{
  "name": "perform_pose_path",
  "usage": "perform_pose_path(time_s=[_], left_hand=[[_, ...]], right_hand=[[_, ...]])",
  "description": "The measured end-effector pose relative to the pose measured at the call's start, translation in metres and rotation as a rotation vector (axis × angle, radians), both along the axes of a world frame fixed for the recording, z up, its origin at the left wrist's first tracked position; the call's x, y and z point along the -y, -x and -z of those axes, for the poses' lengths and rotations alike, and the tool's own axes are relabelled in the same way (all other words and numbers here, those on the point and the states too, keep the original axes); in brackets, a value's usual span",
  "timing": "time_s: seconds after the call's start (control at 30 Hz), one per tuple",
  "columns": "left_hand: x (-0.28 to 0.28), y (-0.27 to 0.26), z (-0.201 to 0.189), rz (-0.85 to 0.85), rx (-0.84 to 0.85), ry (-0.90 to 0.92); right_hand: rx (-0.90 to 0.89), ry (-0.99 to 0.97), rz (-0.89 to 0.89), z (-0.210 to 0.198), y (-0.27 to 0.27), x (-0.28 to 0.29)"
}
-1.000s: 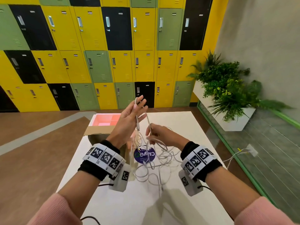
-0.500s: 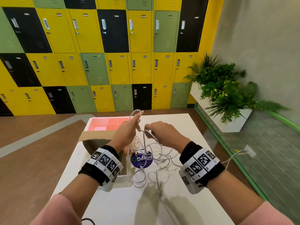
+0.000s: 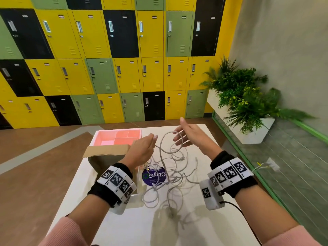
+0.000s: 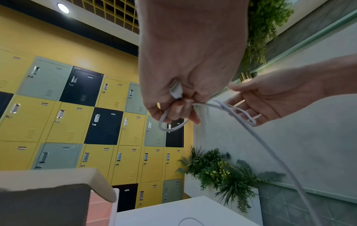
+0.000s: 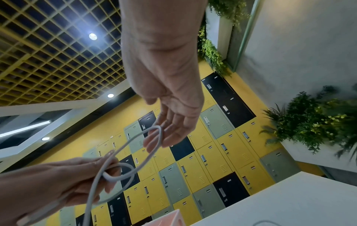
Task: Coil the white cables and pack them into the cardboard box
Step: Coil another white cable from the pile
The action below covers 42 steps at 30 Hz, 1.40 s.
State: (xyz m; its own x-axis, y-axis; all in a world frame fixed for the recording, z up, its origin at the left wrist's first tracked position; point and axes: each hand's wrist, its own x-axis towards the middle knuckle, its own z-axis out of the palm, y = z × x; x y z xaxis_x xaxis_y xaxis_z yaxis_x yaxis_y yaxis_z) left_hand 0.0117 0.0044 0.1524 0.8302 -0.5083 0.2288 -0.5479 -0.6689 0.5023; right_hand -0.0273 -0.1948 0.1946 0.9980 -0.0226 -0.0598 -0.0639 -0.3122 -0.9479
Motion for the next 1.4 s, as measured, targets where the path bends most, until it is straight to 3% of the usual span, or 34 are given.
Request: perform_pose_path(time_s=[0.1,0.17,0.3,0.43,0.6,0.8,0.97,1.07,1.23,1.4], left_hand=[[0.004,0.003,-0.002,0.015,-0.061,0.015],[0.005,0.005,-0.005,0.036,-0.136,0.033],[0.003,0.007,-0.009,0.060,-0.269,0.109],[-0.003,0.001,-0.009,-0.012,-0.256,0.151],[-0.008,-0.008,-0.006,-0.167,-0.157,0.313],[0.000,-0.008,-0.016,-0.235,-0.021,0.390],[-0.005,-0.011,-0.016,-0.267,-0.015,0.376],[-0.008,-0.014,-0.013,-0.321,-0.036,0.396],[-0.007,-0.015,-0.013,-0.368,-0.019,0.528],[-0.007,-0.012,-0.019,-0.351,-0.037,0.548]], right_hand=[[0.091,0.148,-0.114,0.000,0.000,0.000],[0.155,0.161,-0.085,0.002,-0.002,0.002],[0.144,-0.077,0.023,0.002,-0.007,0.005],[0.128,-0.192,-0.106,-0.004,-0.005,0.018],[0.094,0.199,-0.267,-0.008,0.003,0.026],[-0.053,0.238,-0.341,-0.002,0.001,0.016],[0.174,0.367,-0.288,-0.010,0.000,0.020],[0.231,0.379,-0.377,-0.016,-0.002,0.023],[0.025,0.490,-0.534,-0.024,-0.002,0.022],[-0.140,0.447,-0.420,-0.024,0.004,0.015]])
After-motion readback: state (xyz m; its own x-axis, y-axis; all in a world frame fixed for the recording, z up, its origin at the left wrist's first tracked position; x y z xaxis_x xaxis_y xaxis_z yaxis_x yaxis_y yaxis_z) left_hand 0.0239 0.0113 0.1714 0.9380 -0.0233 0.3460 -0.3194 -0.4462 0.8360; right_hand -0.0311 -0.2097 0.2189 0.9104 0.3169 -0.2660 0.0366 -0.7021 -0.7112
